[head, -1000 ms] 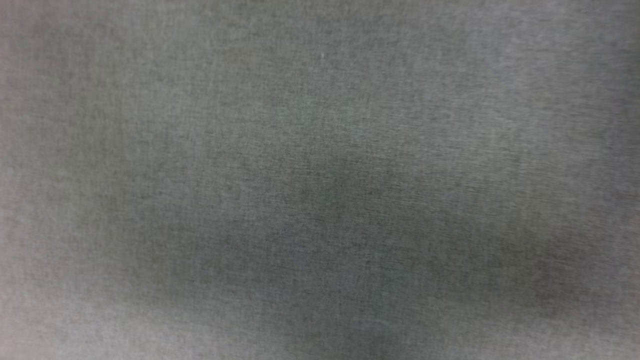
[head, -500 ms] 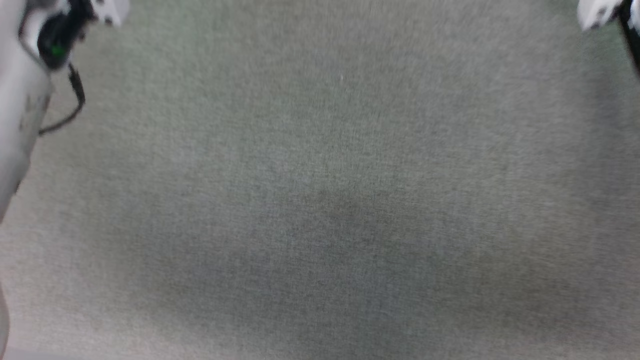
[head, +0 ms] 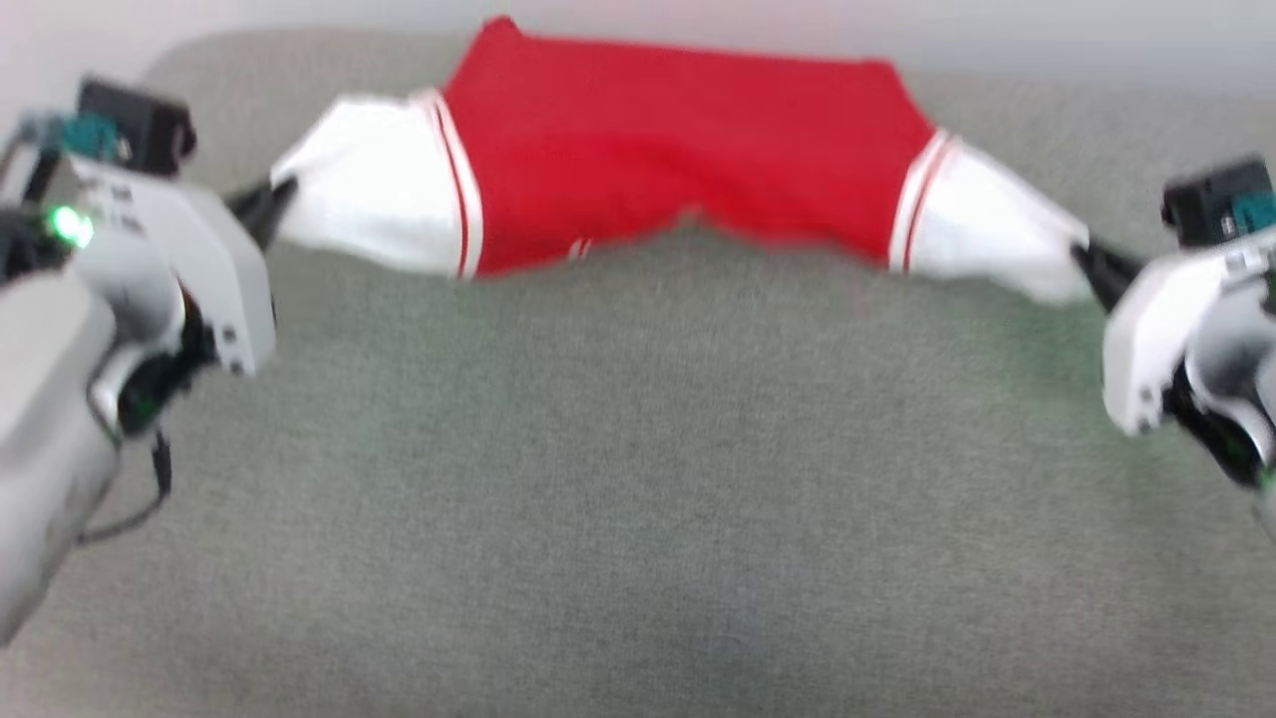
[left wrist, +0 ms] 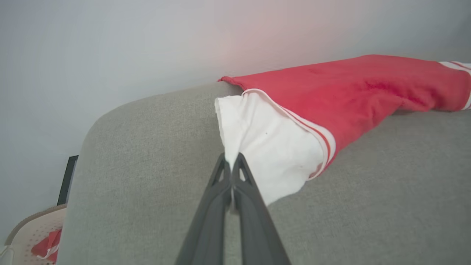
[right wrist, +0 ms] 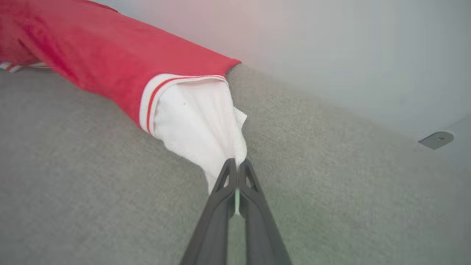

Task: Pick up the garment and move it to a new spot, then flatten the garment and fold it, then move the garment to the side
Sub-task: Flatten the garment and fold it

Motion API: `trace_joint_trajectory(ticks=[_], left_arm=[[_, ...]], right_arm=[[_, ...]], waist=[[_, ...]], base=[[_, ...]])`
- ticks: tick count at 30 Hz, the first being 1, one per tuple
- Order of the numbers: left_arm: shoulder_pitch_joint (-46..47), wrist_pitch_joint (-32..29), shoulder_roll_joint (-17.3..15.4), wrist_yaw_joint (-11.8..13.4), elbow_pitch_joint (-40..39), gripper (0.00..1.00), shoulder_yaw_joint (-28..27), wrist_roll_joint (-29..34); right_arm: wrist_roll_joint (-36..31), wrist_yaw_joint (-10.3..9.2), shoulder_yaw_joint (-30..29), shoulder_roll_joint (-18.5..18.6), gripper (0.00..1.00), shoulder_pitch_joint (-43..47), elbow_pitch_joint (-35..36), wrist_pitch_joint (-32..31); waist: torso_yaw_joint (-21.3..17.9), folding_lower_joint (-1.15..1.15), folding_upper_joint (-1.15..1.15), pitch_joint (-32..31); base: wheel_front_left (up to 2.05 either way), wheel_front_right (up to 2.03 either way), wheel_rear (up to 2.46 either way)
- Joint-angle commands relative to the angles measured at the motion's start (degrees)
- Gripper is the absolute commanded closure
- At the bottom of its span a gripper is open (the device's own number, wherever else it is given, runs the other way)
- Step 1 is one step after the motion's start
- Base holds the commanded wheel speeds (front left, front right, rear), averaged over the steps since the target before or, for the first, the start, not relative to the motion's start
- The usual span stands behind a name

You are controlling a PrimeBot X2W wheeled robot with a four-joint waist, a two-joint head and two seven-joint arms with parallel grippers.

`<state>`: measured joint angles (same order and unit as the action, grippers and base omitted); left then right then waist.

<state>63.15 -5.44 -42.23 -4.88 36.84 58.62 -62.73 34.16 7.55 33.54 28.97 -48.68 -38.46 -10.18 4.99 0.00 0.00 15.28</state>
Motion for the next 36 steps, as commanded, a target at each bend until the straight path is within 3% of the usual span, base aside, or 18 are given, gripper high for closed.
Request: trace_joint_trajectory(ticks=[1, 9, 18, 25, 31, 36], left_arm=[[-1.4, 0.1, -1.0, 0.7, -0.8, 1.0, -0.1, -0.4], [-15.7, -0.2, -11.3, 9.9, -21.6, 1.0, 0.3, -4.6], [-29.0, 0.3, -21.0, 20.7, -41.7, 1.0, 3.0, -7.3], [-35.8, 1.9, -23.1, 26.4, -49.7, 1.0, 4.9, -9.4], [-39.3, 4.1, -22.1, 28.3, -50.6, 1.0, 5.8, -10.6], [-40.1, 5.4, -19.9, 28.2, -48.5, 1.0, 6.1, -10.6]], right_arm=[[0.9, -0.11, 0.2, 1.1, 1.0, 2.0, 0.9, -0.7], [10.6, -0.11, -2.0, 11.4, 1.0, 18.6, 19.5, -13.3], [14.1, -0.11, -9.8, 15.2, 1.0, 36.3, 33.9, -25.7], [12.4, -0.11, -17.5, 12.6, 1.0, 48.2, 41.8, -33.0], [7.7, -0.11, -23.0, 8.0, 1.0, 53.4, 44.6, -36.1], [1.0, -0.11, -23.7, 2.3, 1.0, 52.1, 40.5, -33.9]], waist=[[-1.7, 0.0, 0.0, -6.8], [-2.5, 0.0, 0.0, -9.5], [-3.6, 0.0, 0.0, -9.7], [-3.8, 0.0, 0.0, -8.6], [-3.1, 0.0, 0.0, -6.9], [-2.7, 0.0, 0.0, -5.8]], base=[[0.0, 0.0, 0.0], [0.0, 0.0, 0.0], [0.0, 0.0, 0.0], [0.0, 0.0, 0.0], [0.0, 0.0, 0.0], [0.0, 0.0, 0.0]])
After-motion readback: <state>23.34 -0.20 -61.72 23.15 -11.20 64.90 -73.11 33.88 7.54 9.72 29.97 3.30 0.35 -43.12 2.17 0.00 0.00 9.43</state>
